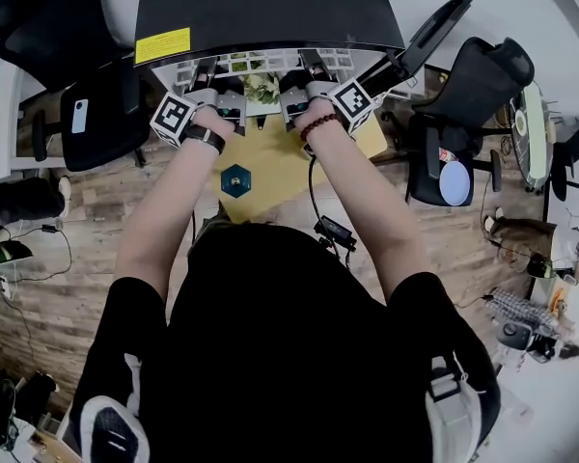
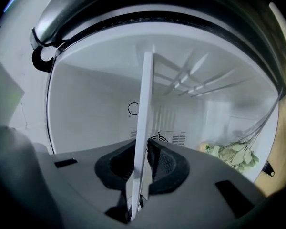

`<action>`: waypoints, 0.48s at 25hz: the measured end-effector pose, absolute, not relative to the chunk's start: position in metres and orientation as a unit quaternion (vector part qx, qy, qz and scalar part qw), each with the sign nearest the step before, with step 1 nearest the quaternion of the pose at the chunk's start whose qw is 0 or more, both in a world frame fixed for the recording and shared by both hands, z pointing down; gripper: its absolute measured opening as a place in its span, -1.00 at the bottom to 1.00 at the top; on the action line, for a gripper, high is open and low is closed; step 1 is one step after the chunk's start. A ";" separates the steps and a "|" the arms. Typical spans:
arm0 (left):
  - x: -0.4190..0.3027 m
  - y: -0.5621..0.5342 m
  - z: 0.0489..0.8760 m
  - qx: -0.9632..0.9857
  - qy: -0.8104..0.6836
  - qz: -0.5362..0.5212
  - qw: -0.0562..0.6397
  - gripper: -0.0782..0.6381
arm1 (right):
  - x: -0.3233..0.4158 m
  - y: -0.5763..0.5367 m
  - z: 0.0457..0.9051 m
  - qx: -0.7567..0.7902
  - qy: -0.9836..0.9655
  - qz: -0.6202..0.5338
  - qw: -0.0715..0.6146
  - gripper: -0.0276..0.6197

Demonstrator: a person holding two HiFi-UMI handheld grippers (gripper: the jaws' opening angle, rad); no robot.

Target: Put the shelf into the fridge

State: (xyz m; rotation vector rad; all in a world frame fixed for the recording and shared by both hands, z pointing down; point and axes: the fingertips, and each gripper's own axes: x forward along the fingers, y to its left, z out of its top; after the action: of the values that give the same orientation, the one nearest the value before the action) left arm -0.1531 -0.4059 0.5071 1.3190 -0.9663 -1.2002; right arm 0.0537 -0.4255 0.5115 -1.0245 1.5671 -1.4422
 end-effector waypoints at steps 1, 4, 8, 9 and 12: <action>-0.153 -0.403 0.508 0.550 -0.406 -0.503 0.529 -0.67 | 0.053 -0.421 0.511 -0.399 0.613 -0.567 0.378 -0.78; -0.152 -0.392 0.509 0.551 -0.412 -0.496 0.530 -0.67 | 0.054 -0.406 0.512 -0.396 0.608 -0.575 0.378 -0.81; -0.153 -0.372 0.510 0.547 -0.423 -0.491 0.530 -0.67 | 0.055 -0.384 0.508 -0.392 0.610 -0.577 0.375 -0.78; -0.153 -0.365 0.511 0.547 -0.427 -0.488 0.530 -0.67 | 0.056 -0.378 0.508 -0.393 0.611 -0.577 0.373 -0.80; -0.154 -0.351 0.507 0.546 -0.424 -0.492 0.528 -0.67 | 0.059 -0.363 0.508 -0.396 0.616 -0.575 0.365 -0.80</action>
State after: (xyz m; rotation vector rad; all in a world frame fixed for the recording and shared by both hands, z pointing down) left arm -0.1538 -0.3514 0.5072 1.3053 -1.0125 -1.1764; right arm 0.0588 -0.3628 0.5080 -1.0171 1.5836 -1.4792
